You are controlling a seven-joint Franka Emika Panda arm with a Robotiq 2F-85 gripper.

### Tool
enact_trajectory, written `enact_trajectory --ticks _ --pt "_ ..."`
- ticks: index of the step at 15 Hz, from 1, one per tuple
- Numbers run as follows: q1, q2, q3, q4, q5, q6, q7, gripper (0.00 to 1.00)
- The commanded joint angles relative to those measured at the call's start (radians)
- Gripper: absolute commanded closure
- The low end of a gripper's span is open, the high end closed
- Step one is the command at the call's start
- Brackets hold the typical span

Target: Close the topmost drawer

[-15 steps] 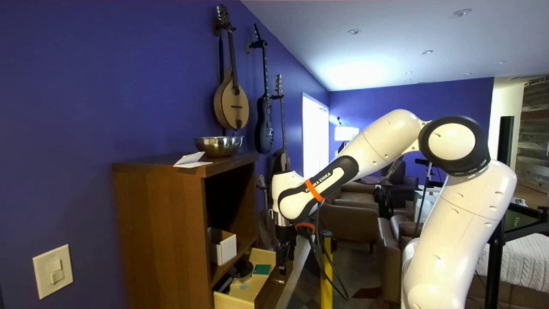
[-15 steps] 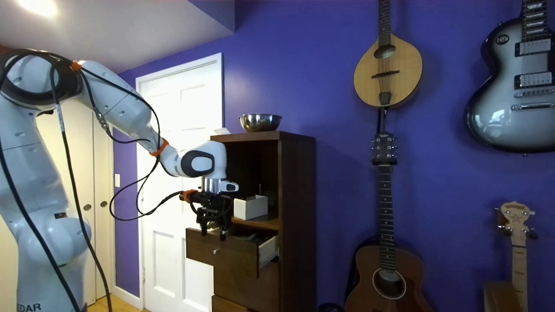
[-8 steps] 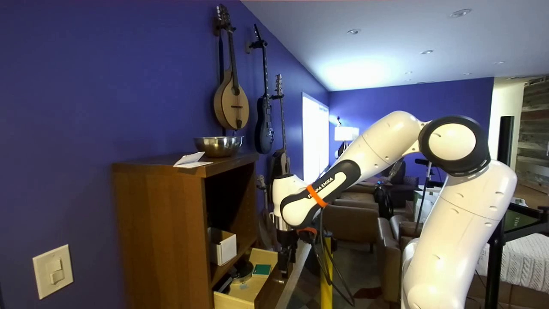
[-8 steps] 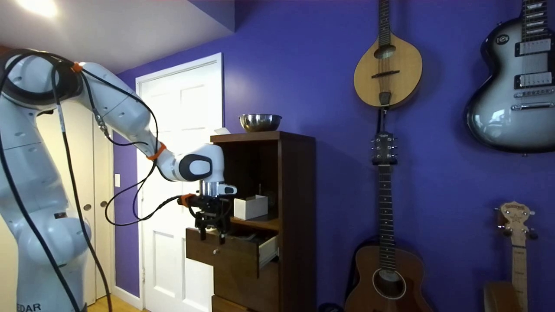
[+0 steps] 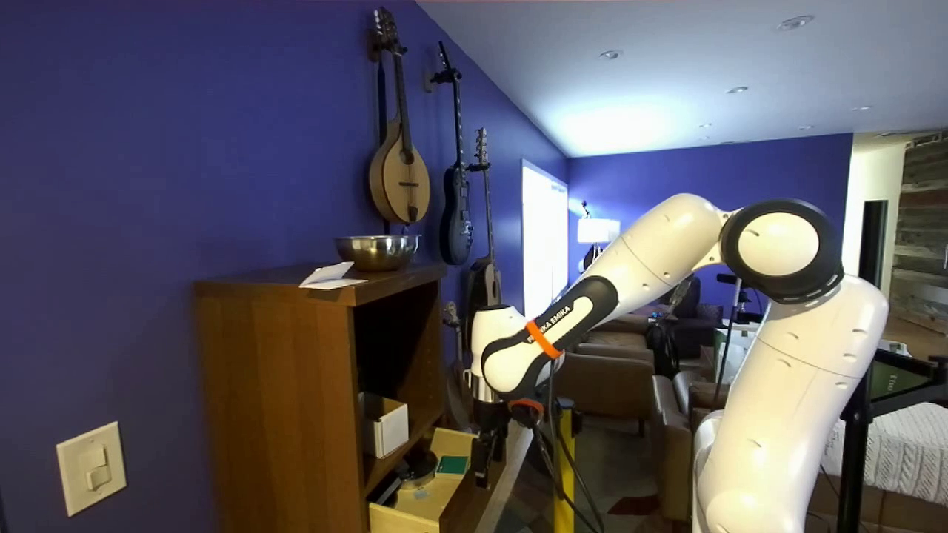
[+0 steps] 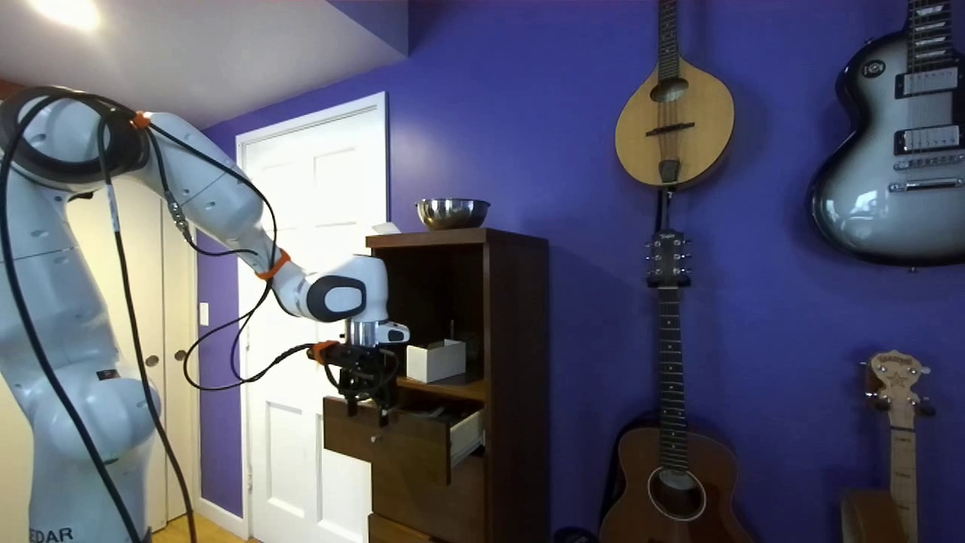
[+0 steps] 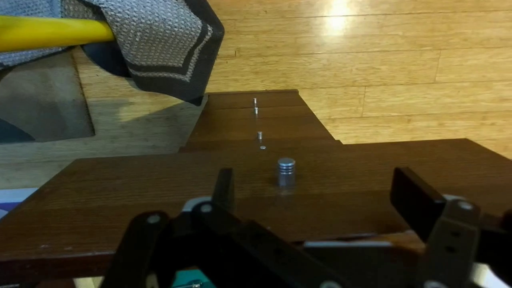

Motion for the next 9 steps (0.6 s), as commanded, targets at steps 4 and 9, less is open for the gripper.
enact_trajectory --ticks 4,9 --pt "0.024 0.039 -0.014 -0.017 0.073 0.144 -0.055 0.00" --pt "0.071 0.089 -0.025 0.001 0.151 0.293 -0.126 0.00"
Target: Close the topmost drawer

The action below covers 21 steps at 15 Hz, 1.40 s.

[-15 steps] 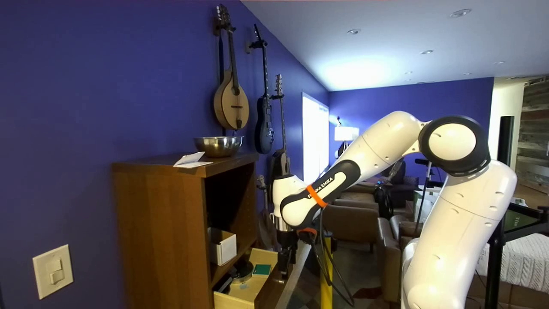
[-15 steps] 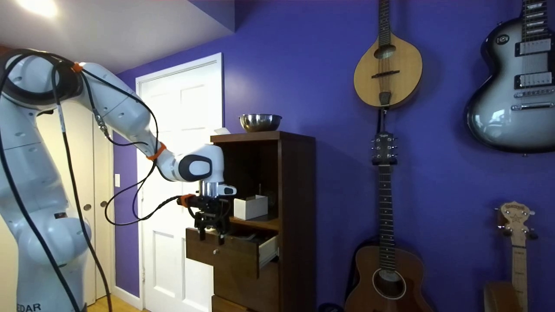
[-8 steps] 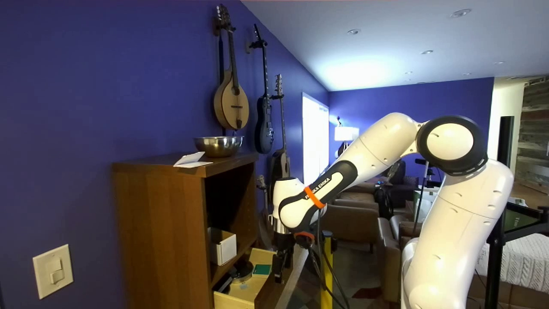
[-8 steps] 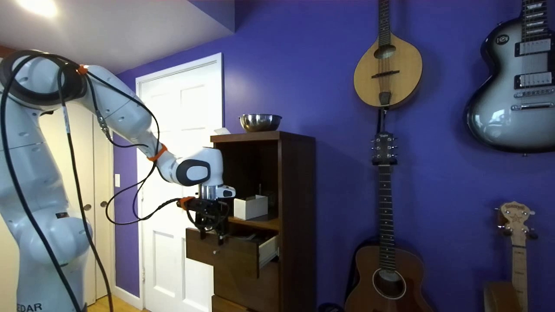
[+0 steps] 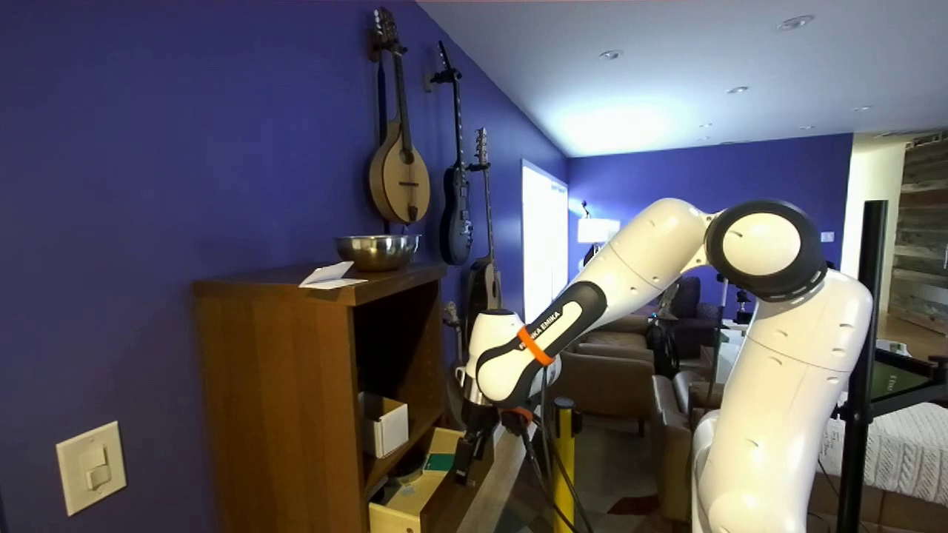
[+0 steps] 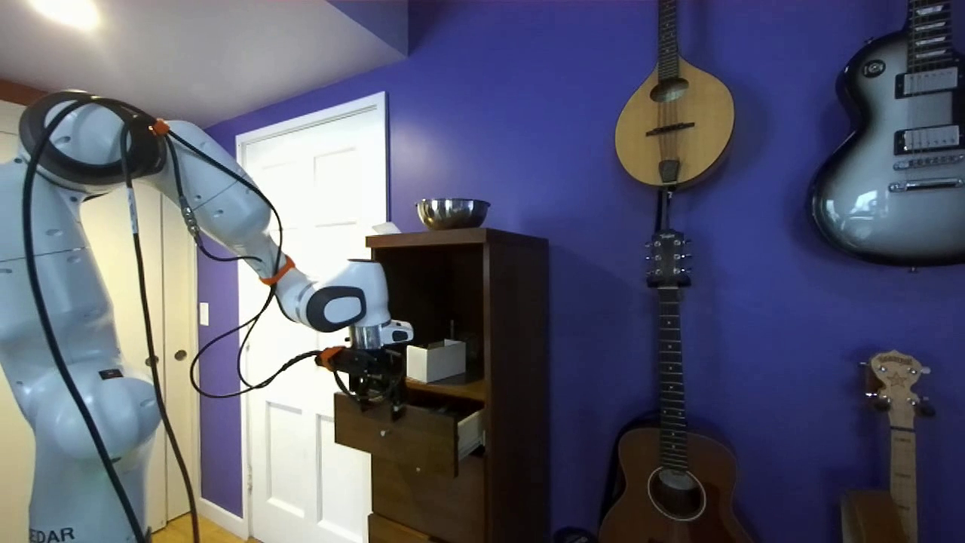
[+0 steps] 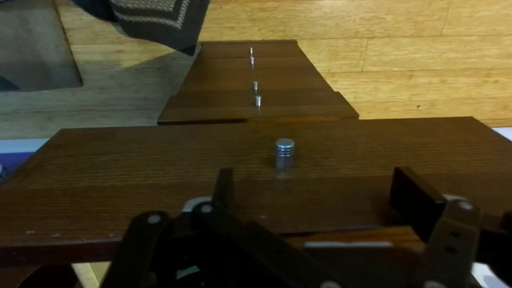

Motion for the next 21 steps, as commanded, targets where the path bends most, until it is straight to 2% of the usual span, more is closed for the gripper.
enact_trajectory --ticks 1,6,13,16,18,19,20,21 --pt "0.061 0.053 -0.025 0.017 0.108 0.114 -0.087 0.00" --pt "0.142 0.138 -0.048 0.083 0.284 0.226 -0.218 0.00" --pt "0.163 0.175 -0.078 0.153 0.476 0.291 -0.384 0.00" --pt "0.107 0.135 -0.080 0.124 0.335 0.102 -0.308 0.00" --pt "0.090 0.069 -0.093 0.091 0.288 -0.071 -0.327 0.00" --pt "0.044 0.036 -0.067 0.075 0.223 -0.156 -0.305 0.00" --pt "0.054 0.009 -0.090 0.070 0.176 -0.238 -0.302 0.00" --pt "0.023 -0.036 -0.069 0.052 0.151 -0.305 -0.331 0.00"
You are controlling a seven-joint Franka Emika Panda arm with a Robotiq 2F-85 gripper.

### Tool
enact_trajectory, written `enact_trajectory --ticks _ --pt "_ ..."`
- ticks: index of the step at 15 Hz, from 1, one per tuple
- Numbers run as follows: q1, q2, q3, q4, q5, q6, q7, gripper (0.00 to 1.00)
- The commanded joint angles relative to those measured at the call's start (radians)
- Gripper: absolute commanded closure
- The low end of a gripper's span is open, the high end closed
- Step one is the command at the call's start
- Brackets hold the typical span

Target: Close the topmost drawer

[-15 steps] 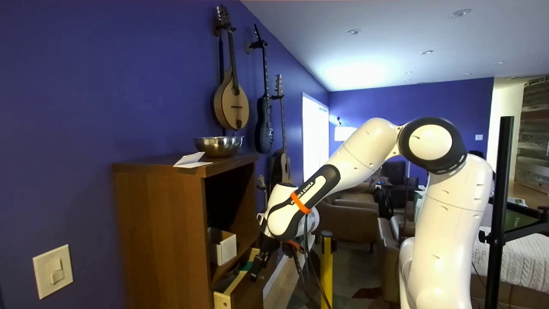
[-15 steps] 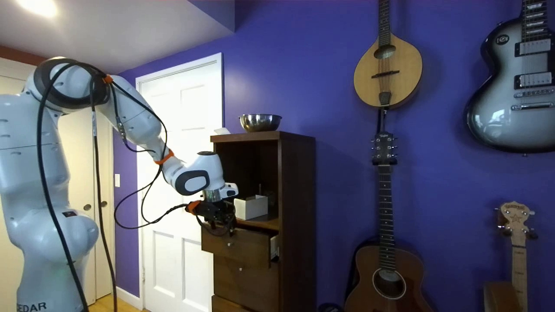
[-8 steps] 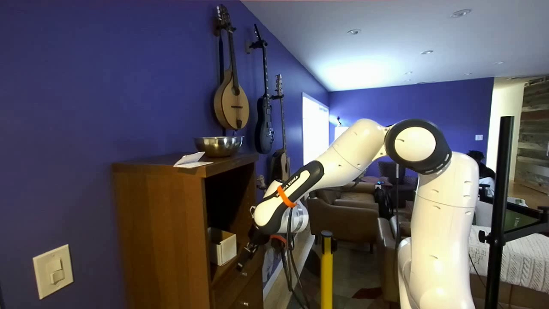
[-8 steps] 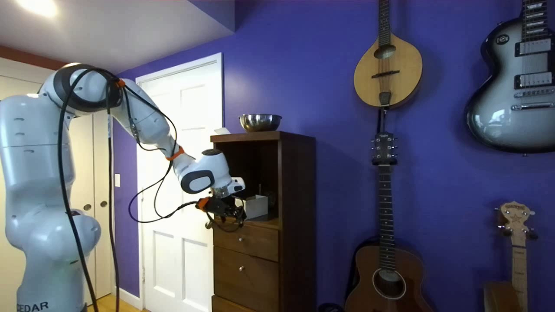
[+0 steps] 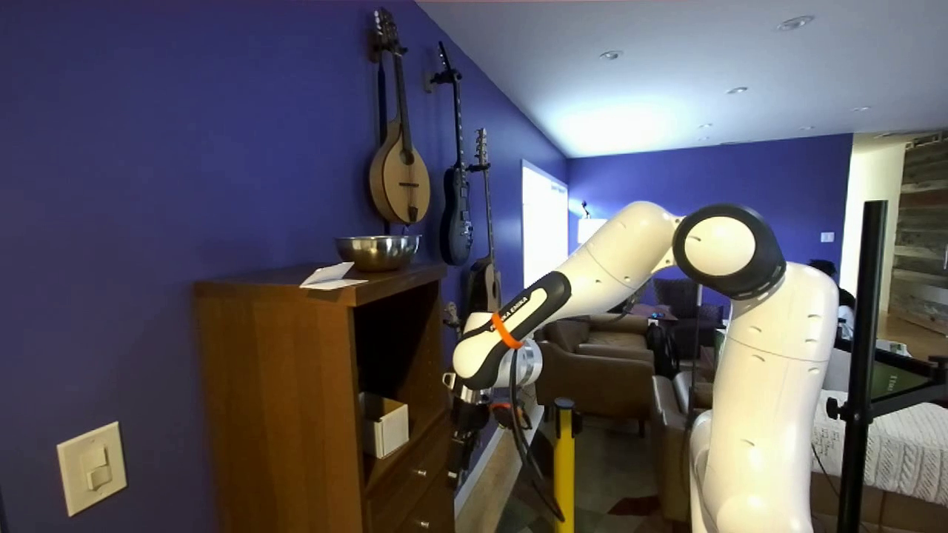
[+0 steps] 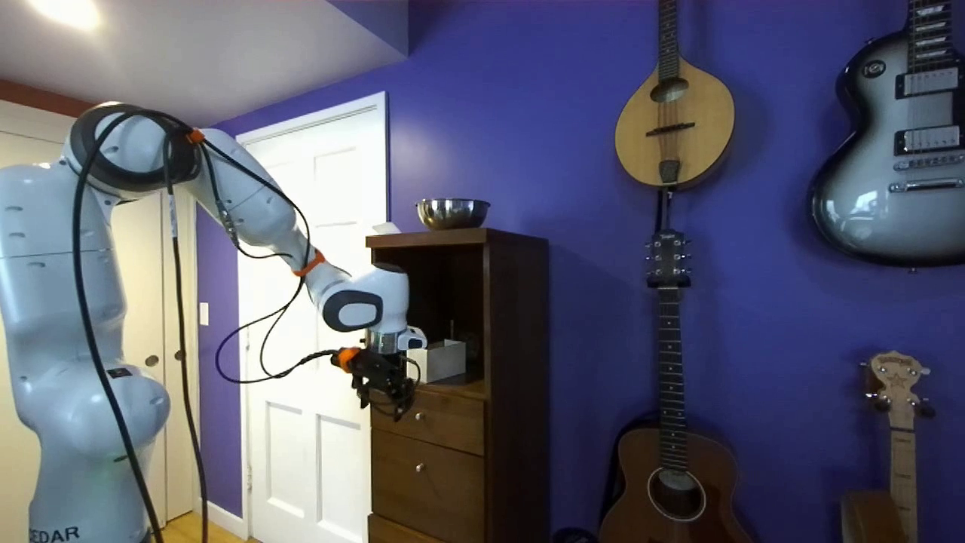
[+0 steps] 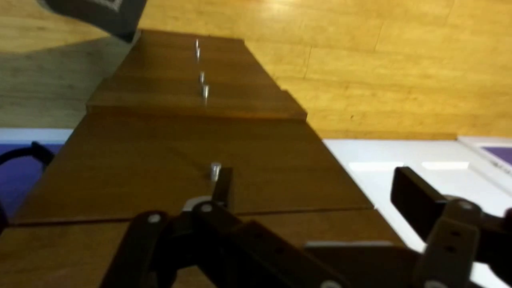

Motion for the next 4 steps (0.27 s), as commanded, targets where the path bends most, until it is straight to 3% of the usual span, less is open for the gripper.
enact_trajectory --ticks 1,2,3,4 --pt "-0.048 -0.185 0.014 -0.079 -0.117 -0.224 -0.044 0.00" --pt "-0.041 -0.237 0.013 -0.106 -0.120 -0.235 -0.107 0.00" --pt "-0.040 -0.108 0.010 -0.036 -0.083 -0.191 -0.050 0.00" --pt "-0.039 -0.138 0.008 -0.046 -0.085 -0.203 -0.056 0.00"
